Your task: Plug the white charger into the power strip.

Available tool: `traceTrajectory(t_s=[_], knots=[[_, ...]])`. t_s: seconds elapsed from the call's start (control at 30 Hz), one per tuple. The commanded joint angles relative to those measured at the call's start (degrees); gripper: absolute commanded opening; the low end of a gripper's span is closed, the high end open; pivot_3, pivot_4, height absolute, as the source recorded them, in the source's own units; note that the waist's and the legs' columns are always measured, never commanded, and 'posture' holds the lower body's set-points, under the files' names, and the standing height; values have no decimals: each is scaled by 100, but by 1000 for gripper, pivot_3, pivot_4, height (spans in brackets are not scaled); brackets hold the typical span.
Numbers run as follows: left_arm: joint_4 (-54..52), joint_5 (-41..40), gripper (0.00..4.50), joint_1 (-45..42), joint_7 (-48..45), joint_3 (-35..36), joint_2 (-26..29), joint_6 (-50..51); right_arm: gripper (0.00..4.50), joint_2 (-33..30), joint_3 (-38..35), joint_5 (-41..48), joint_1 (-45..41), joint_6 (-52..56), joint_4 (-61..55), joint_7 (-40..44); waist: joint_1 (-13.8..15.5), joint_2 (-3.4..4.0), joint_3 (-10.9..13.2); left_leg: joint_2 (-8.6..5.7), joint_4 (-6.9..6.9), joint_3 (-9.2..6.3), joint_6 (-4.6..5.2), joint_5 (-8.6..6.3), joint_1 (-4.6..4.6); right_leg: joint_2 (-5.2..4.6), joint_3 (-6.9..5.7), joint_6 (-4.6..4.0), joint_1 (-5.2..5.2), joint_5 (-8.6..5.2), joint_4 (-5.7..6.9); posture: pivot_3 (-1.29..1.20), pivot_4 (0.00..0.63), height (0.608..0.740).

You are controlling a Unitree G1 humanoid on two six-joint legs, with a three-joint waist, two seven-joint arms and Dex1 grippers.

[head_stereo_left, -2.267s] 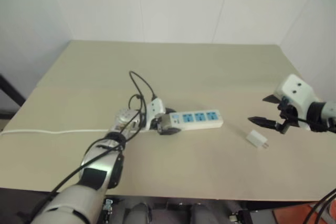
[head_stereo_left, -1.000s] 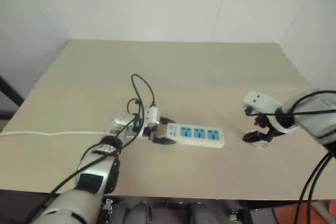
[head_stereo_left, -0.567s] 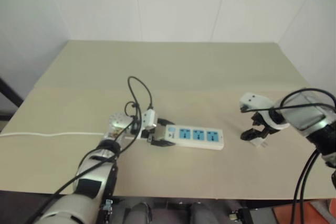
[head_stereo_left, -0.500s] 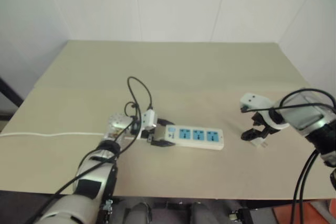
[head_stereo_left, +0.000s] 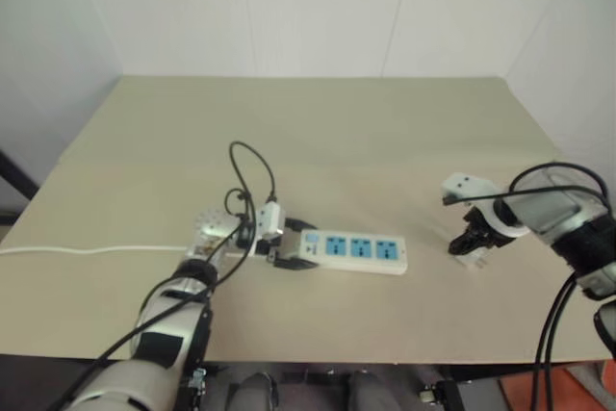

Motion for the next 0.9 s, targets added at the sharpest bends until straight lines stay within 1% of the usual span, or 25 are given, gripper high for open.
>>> traceTrajectory(t_s=[0.03, 0.07, 0.1, 0.2, 0.33, 0.4, 0.47, 0.53, 0.57, 0.6, 0.67, 0.77, 0.83, 0.9], knots=[[-42, -20, 3267, 63, -102, -93, 45, 70, 1501, -27, -38, -102, -25, -66, -92, 116, -7, 0, 0, 0, 0, 0, 0, 0, 0, 0, 0, 0, 0, 0, 0, 0, 150, 740], [-55, -25, 3267, 61, -121, -100, 47, 81, 1194, -37, -20, -128, -16, -78, -124, 129, -9, 0, 0, 0, 0, 0, 0, 0, 0, 0, 0, 0, 0, 0, 1, 0, 150, 740], [-82, -32, 3267, 60, -145, -107, 53, 97, 1110, -48, -35, -139, -1, -88, -162, 129, -11, 0, 0, 0, 0, 0, 0, 0, 0, 0, 0, 0, 0, 0, 1, 0, 150, 740], [-187, -49, 3267, 55, -222, -124, 108, 172, 1110, -135, -144, -159, 25, -101, -377, 114, -13, 0, 0, 0, 0, 0, 0, 0, 0, 0, 0, 0, 0, 0, 1, 0, 150, 740], [-389, -43, 3267, 34, -271, -154, 314, 445, 1110, -317, -546, -43, 33, -73, -933, 24, -37, 1, 0, 1, 0, -1, 0, 0, -1, 1, 0, 0, -4, 0, 3, 0, 150, 740], [-580, 69, 3267, 95, -237, -274, 477, 507, 1110, -412, -1146, 208, 257, -380, -1457, -42, -42, 1, 0, 1, 0, -2, 0, 0, -1, 2, 0, 0, -5, 0, 4, 0, 150, 740], [-802, 61, 3267, 202, -206, -327, 576, 559, 1110, -323, -1973, 521, 682, -841, -1891, -248, -44, 1, 0, 3, 0, -2, 0, 0, 1, 3, 0, 0, -4, 0, 4, 0, 150, 740], [-1038, -54, 3267, 306, -209, -327, 618, 710, 1110, -62, -2736, 844, 1081, -1195, -2093, -435, -43, -1, 0, 4, -1, -5, 0, 0, 2, 4, 0, 0, 2, 0, 2, 0, 150, 740], [-1183, -93, 3267, 377, -177, -332, 636, 771, 1110, 72, -3113, 1073, 1316, -1484, -2177, -398, -39, -1, 0, 4, 0, -2, 0, 0, 4, 2, 1, 0, 3, 0, 3, 0, 150, 740], [-1347, -105, 3267, 466, -92, -348, 647, 826, 1110, 343, -3603, 1360, 1650, -2020, -2262, -385, -25, -3, -1, 3, 1, -3, 0, 0, 3, 3, 2, 0, 5, 0, 3, 0, 150, 740], [-1651, -142, 3267, 635, 53, -385, 641, 984, 1110, 874, -4243, 1718, 2143, -2911, -2346, -494, -13, -4, -2, 3, 4, -5, 0, 0, 5, 3, 1, 0, 10, 0, 4, 0, 150, 740], [-2127, -259, 3267, 879, 82, -473, 649, 1333, 1110, 1515, -4481, 1878, 2518, -3874, -2294, -616, -13, -4, -2, 0, 6, -2, 1, 0, 7, 0, 5, 0, 12, 1, 7, 0, 150, 740], [-2444, -296, 3267, 1032, 99, -544, 682, 1529, 1110, 1879, -4471, 1957, 2662, -4458, -2177, -598, -16, -3, -2, 1, 11, -2, 1, 0, 9, 1, 6, 0, 14, 1, 8, 0, 150, 740], [-2664, -300, 3267, 1121, 151, -594, 722, 1672, 1110, 2185, -4429, 2030, 2696, -4818, -2040, -620, -21, -3, -2, 2, 11, -3, 1, 0, 15, 4, 6, 0, 18, 1, 10, 0, 150, 740]])
